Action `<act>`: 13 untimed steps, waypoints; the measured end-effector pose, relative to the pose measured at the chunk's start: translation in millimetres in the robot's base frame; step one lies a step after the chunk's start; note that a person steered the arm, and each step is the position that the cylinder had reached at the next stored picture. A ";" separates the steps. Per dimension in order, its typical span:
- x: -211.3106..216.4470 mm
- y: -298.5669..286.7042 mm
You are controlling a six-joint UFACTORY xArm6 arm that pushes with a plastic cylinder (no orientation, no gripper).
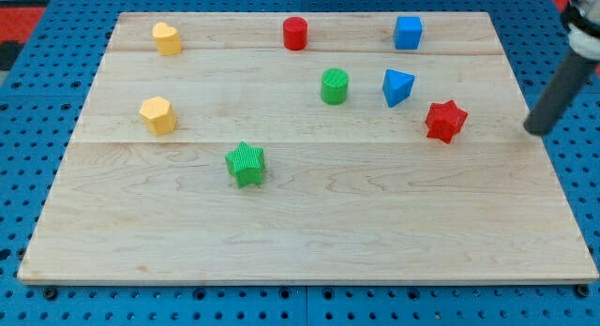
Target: Push the blue triangle and green circle towards the center of the board
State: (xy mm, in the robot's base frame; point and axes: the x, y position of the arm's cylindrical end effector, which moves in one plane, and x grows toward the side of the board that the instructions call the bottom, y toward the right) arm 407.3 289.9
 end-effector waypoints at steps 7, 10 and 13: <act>31.9 -350.8; 15.2 -372.0; 24.8 -372.0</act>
State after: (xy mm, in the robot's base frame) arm 432.1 -82.1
